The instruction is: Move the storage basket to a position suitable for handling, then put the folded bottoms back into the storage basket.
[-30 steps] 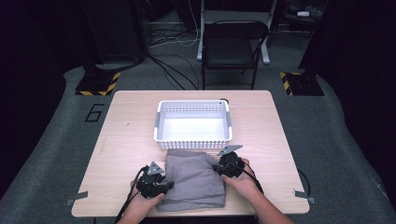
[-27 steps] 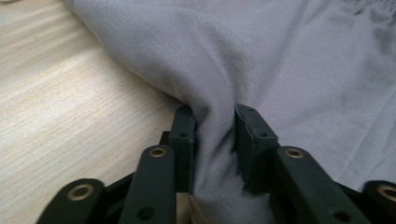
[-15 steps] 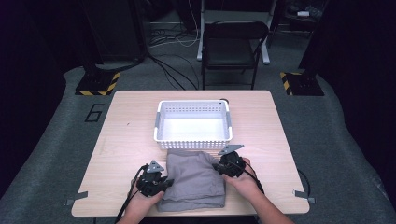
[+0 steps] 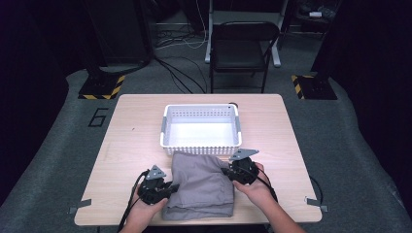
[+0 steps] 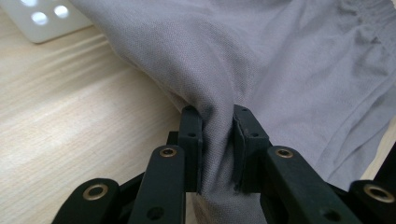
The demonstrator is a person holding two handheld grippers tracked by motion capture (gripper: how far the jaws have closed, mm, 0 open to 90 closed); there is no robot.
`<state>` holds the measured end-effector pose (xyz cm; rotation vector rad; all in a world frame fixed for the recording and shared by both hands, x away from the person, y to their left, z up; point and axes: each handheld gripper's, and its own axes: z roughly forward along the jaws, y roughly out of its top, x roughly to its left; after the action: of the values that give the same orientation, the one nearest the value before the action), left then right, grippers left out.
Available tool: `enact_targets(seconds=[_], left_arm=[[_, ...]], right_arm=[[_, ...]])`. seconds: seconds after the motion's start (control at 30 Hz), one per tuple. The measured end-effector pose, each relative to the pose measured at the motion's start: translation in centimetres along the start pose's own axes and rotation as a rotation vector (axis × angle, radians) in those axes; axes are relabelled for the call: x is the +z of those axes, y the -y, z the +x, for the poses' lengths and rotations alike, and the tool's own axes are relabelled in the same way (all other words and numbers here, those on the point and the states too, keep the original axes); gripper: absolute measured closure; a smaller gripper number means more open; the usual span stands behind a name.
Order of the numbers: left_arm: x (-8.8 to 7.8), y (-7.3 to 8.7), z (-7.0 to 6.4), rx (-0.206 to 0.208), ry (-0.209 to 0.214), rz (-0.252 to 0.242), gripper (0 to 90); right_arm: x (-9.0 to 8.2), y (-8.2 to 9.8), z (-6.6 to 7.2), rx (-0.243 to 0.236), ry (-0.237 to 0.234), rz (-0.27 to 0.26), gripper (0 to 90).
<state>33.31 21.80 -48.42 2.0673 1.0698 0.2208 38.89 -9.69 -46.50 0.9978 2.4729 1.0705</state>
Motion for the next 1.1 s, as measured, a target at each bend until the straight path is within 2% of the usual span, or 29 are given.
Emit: enact_targets(seconds=[0.23, 0.4, 0.47, 0.67, 0.83, 1.1], left_arm=[[-0.5, -0.3, -0.1, -0.004, 0.006, 0.005, 75.6], [-1.0, -0.7, -0.5, 0.017, -0.001, 0.014, 75.6], [-1.2, -0.8, -0.7, 0.012, -0.001, 0.019, 75.6], [-1.7, -1.2, -0.9, 0.031, -0.004, 0.012, 75.6], [-2.2, -1.6, -0.9, 0.023, -0.005, -0.006, 75.6], [-3.1, -2.3, -0.9, 0.023, -0.006, -0.015, 75.6]], right_arm=[[-0.8, -0.3, 0.1, 0.001, -0.018, -0.003, 74.6], [-1.0, -0.7, 0.2, 0.004, -0.028, 0.007, 74.6], [-1.2, -0.8, 0.2, 0.005, -0.033, 0.009, 74.6], [-1.8, -1.2, 0.2, -0.008, -0.030, -0.004, 74.6], [-2.6, -1.6, 0.2, 0.020, -0.046, -0.018, 74.6], [-3.5, -2.8, 0.4, -0.001, -0.044, -0.028, 74.6]])
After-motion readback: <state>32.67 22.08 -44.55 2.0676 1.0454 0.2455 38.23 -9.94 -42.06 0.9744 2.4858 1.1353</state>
